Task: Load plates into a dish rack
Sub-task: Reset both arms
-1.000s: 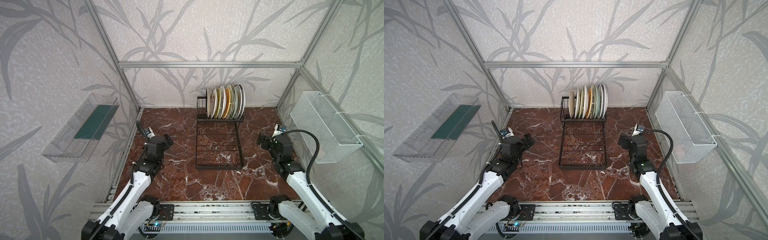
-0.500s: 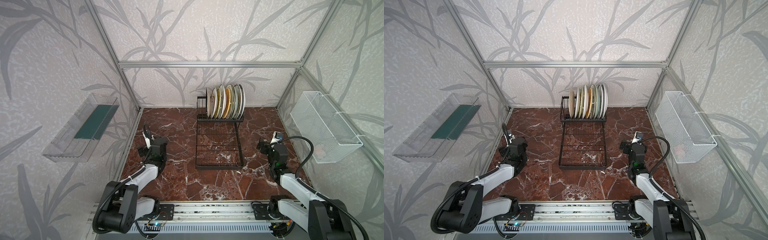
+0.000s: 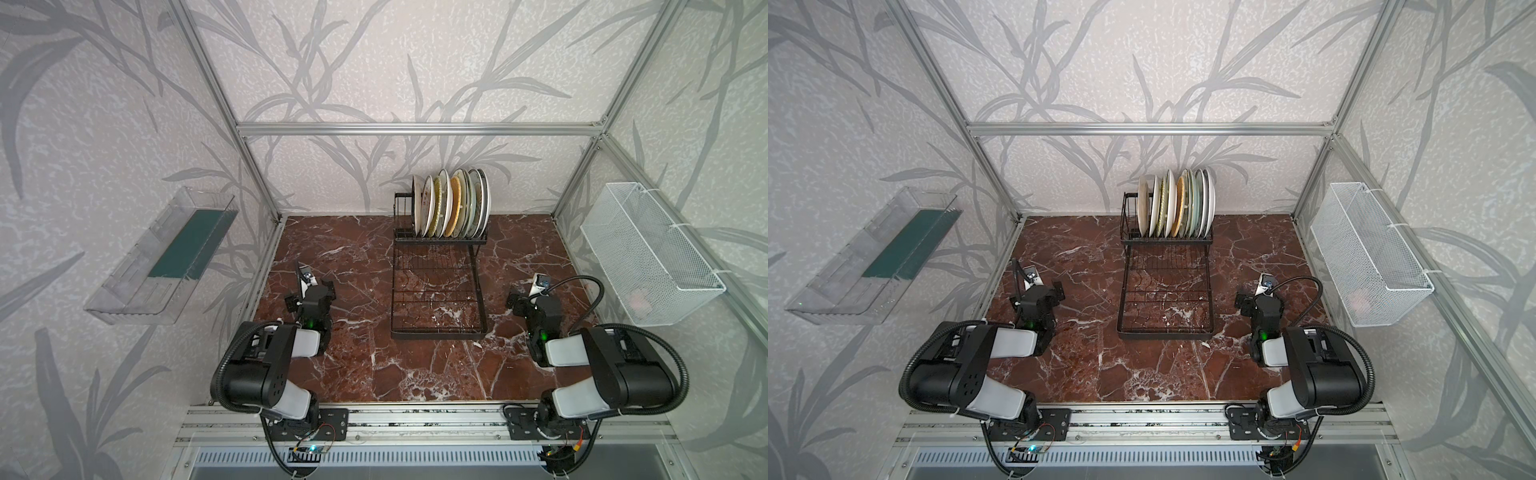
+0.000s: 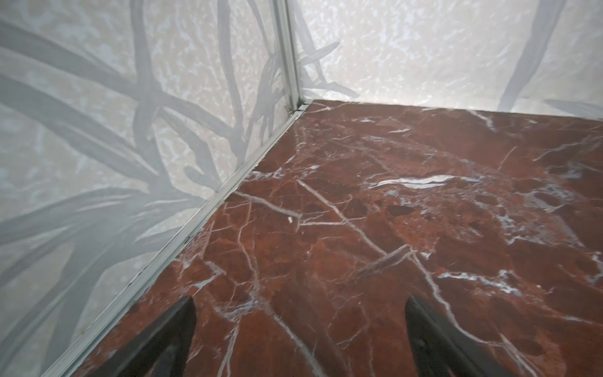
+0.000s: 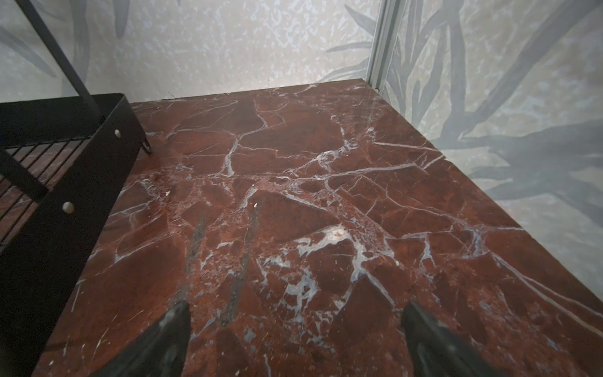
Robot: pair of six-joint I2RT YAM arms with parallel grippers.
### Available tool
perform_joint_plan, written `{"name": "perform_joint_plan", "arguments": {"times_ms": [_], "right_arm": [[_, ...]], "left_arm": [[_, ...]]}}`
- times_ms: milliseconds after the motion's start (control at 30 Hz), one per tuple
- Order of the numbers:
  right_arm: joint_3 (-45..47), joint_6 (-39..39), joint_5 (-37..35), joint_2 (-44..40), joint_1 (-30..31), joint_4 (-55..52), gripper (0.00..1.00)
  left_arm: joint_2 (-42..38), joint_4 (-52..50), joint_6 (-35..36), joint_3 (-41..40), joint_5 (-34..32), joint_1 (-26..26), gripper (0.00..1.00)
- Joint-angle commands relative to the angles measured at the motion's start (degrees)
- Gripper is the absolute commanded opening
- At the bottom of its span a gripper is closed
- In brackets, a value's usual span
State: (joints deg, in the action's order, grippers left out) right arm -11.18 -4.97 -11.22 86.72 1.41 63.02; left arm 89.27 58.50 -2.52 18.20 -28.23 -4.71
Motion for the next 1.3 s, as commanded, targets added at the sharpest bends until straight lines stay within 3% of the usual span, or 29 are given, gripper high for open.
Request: {"name": "perform_joint_plan", "arguments": {"times_ms": [0, 67, 167, 433, 767, 1267], "right_arm": [[-0.11, 2.22, 3.97, 1.27, 0.09, 8.94, 0.99], [-0.48, 3.23, 6.90, 3.81, 0.17, 9.89, 0.99], [-0.01, 4.56, 10.39, 6.39, 0.17, 14.32, 0.99], [-8.98, 6.25, 15.78, 4.10, 0.26, -4.32, 0.99], [-10.23, 8.53, 22.12, 4.42, 0.26, -6.31, 0.99], [-10.35, 9.10, 20.63, 4.24, 1.06, -6.93, 0.99]], "left_arm": [[1.32, 6.92, 0.82, -1.35, 4.42, 0.70, 0.99], [-0.23, 0.57, -1.23, 0.31, 6.65, 2.52, 0.99], [0.70, -0.12, -2.21, 1.58, 8.62, 4.35, 0.99], [1.07, 0.00, -2.02, 1.68, 8.64, 4.45, 0.99], [0.81, -1.40, -2.22, 2.20, 8.45, 4.45, 0.99], [0.90, -0.98, -1.91, 2.02, 8.19, 4.23, 0.99]]}}
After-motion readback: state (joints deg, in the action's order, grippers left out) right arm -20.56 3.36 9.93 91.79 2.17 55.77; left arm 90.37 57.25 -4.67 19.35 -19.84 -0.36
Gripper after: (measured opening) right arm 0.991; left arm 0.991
